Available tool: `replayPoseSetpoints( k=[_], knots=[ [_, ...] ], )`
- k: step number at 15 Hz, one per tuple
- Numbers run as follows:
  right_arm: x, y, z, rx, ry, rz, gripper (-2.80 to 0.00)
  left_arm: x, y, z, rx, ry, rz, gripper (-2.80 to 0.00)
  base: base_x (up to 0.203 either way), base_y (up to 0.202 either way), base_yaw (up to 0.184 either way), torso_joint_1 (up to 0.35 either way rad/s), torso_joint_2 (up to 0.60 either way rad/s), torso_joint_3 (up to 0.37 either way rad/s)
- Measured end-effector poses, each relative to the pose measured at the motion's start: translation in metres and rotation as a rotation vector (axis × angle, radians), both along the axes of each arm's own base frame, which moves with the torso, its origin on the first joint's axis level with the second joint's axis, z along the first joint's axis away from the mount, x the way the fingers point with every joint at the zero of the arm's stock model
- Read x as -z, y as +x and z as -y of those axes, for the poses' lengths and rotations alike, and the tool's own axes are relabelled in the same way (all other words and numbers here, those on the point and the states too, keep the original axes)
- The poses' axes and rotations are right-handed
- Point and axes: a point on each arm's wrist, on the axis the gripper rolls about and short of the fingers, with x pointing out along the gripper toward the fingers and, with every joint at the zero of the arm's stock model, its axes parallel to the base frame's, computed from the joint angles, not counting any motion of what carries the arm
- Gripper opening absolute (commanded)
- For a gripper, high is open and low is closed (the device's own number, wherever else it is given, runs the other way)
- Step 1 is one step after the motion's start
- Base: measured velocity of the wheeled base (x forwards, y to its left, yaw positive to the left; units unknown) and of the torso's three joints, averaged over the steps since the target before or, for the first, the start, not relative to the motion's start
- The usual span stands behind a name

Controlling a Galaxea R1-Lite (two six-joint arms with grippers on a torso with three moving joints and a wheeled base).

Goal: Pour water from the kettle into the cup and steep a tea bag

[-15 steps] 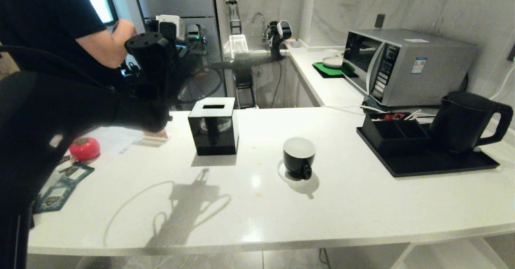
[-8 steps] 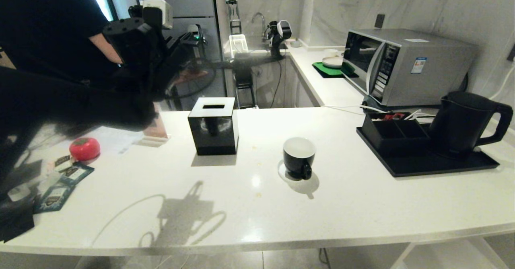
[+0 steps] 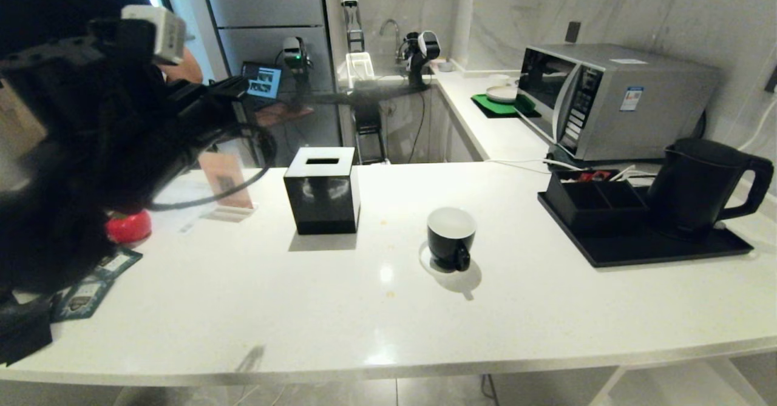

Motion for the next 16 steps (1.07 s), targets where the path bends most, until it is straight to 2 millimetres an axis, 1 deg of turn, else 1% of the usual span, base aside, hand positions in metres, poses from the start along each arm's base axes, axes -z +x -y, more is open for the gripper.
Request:
replayPoseSetpoints(
  k=[3, 5, 7, 8, 10, 11, 13, 15, 16],
  knots=[
    [0.000, 0.000, 0.000, 0.000, 0.000, 0.000, -2.80, 0.013, -0.067, -0.027, -0.032, -0.010, -0.041, -2.80, 0.000, 0.000, 0.000, 0.000, 0.00, 0.000],
    [0.000, 0.000, 0.000, 0.000, 0.000, 0.000, -2.80, 0.025, -0.112, -0.046, -0.069, -0.017, -0.065, -2.80, 0.000, 0.000, 0.000, 0.000, 0.00, 0.000],
    [0.000, 0.000, 0.000, 0.000, 0.000, 0.000, -2.80, 0.046, -0.157, -0.061, -0.108, -0.018, -0.095, -2.80, 0.000, 0.000, 0.000, 0.000, 0.00, 0.000],
    [0.000, 0.000, 0.000, 0.000, 0.000, 0.000, -2.80, 0.060, -0.180, -0.067, -0.124, -0.020, -0.109, -2.80, 0.000, 0.000, 0.000, 0.000, 0.00, 0.000],
    [0.000, 0.000, 0.000, 0.000, 0.000, 0.000, -2.80, 0.089, -0.216, -0.073, -0.147, -0.033, -0.141, -2.80, 0.000, 0.000, 0.000, 0.000, 0.00, 0.000],
    [0.000, 0.000, 0.000, 0.000, 0.000, 0.000, -2.80, 0.105, -0.230, -0.076, -0.160, -0.043, -0.164, -2.80, 0.000, 0.000, 0.000, 0.000, 0.00, 0.000],
    [0.000, 0.000, 0.000, 0.000, 0.000, 0.000, -2.80, 0.131, -0.250, -0.079, -0.185, -0.059, -0.210, -2.80, 0.000, 0.000, 0.000, 0.000, 0.00, 0.000],
    [0.000, 0.000, 0.000, 0.000, 0.000, 0.000, -2.80, 0.151, -0.266, -0.080, -0.201, -0.060, -0.260, -2.80, 0.000, 0.000, 0.000, 0.000, 0.00, 0.000],
    [0.000, 0.000, 0.000, 0.000, 0.000, 0.000, -2.80, 0.157, -0.271, -0.080, -0.210, -0.061, -0.274, -2.80, 0.000, 0.000, 0.000, 0.000, 0.00, 0.000]
  ],
)
